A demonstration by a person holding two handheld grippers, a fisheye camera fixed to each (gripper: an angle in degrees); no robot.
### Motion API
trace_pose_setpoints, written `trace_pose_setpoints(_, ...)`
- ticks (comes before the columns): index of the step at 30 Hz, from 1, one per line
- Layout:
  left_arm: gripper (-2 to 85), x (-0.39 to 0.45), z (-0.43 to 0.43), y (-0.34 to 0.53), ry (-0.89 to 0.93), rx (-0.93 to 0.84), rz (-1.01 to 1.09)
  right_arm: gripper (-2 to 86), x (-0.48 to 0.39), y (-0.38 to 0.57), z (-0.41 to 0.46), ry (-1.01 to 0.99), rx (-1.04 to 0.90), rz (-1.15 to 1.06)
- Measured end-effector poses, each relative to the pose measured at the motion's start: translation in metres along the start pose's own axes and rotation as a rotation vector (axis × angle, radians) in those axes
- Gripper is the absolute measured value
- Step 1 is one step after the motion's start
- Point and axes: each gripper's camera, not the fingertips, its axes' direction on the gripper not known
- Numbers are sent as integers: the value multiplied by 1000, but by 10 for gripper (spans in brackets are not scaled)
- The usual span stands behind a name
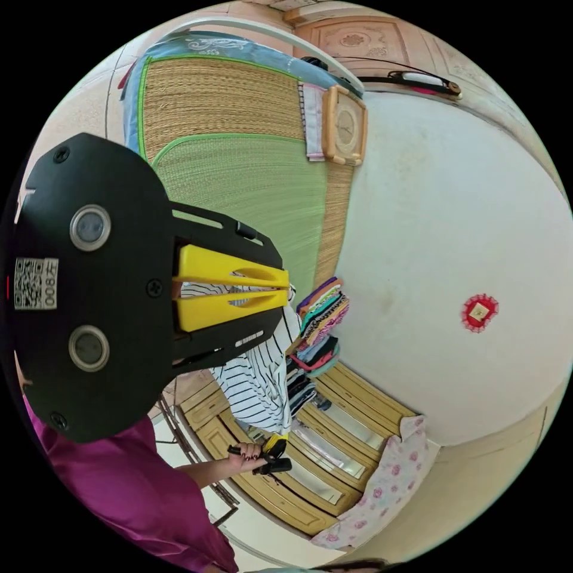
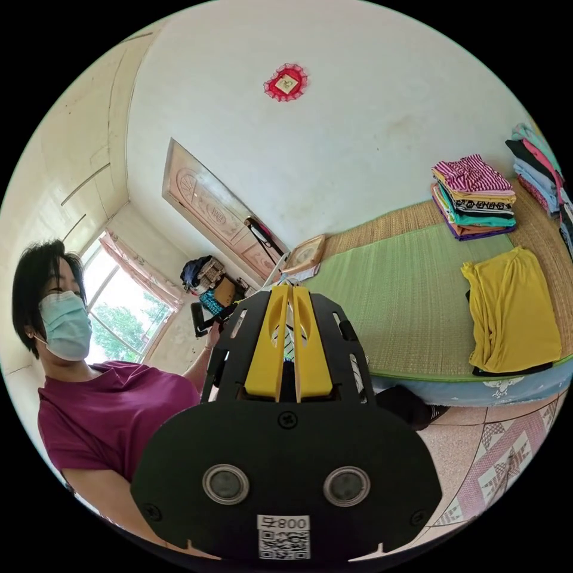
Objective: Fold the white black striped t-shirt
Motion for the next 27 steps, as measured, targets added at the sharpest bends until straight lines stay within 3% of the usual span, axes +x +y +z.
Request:
trace_pose_setpoints(12,2,77,-195,-83,49,316,216,6,-88,-24,-101,-10,170,-203)
trace_pose_setpoints(27,2,148,-350,-124,20,441,406,6,-129,2,-210,-106,300,-269)
